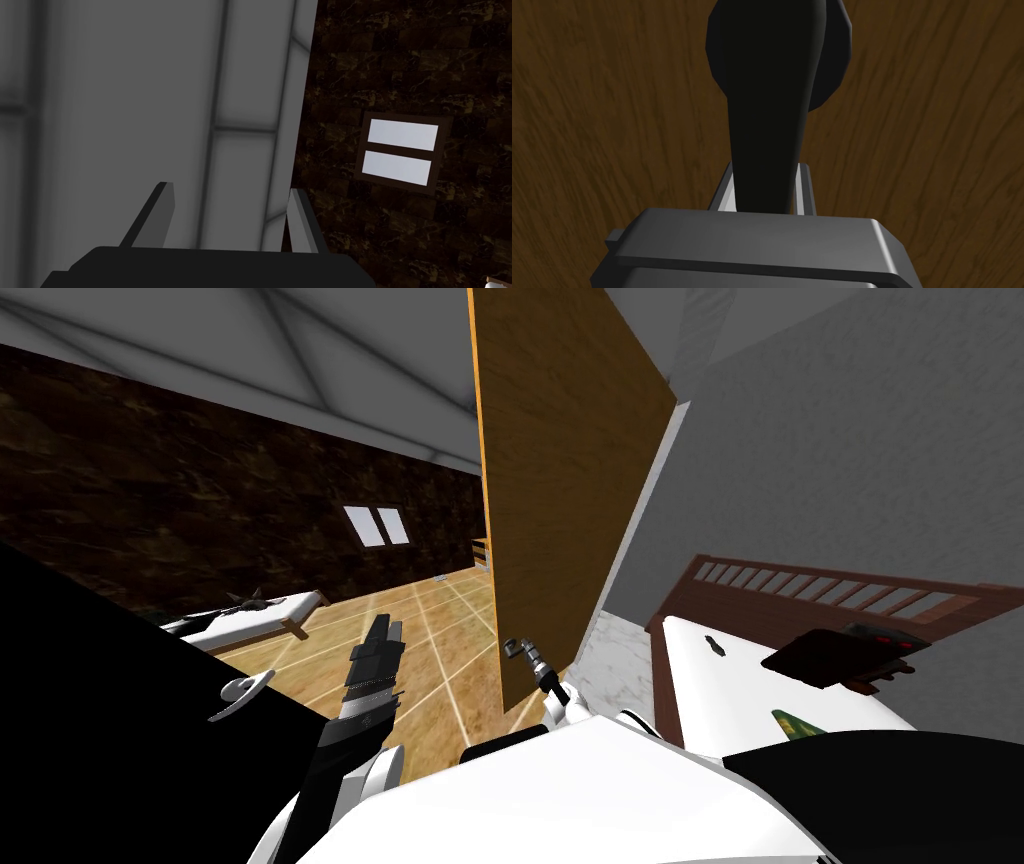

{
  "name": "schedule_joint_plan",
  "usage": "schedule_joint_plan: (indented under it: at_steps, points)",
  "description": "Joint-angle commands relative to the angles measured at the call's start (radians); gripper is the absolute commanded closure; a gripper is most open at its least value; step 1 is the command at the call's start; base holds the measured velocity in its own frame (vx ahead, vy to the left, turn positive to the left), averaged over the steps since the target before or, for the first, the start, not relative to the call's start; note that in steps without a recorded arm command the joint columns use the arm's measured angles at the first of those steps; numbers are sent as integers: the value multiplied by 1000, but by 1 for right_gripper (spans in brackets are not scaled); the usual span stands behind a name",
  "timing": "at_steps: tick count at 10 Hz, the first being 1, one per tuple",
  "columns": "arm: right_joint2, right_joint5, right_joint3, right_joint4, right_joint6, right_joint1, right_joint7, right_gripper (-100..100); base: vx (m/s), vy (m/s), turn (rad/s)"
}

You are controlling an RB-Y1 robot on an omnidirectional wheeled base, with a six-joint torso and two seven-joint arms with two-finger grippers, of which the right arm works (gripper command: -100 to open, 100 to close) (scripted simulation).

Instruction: Push the door open

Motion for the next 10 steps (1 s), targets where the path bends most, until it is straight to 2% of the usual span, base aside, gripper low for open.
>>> schedule_joint_plan:
  at_steps: [1,2,5,6,10]
  points:
    - [-7,2,1,-43,19,21,-3,100,1,-8,17]
    - [-6,-13,-21,-43,22,22,11,100,86,108,-67]
    - [-4,-23,-36,-43,24,22,19,100,101,120,-58]
    - [2,-36,-56,-43,27,23,31,100,123,86,-42]
    - [16,-60,-91,-43,32,24,52,100,150,149,-62]
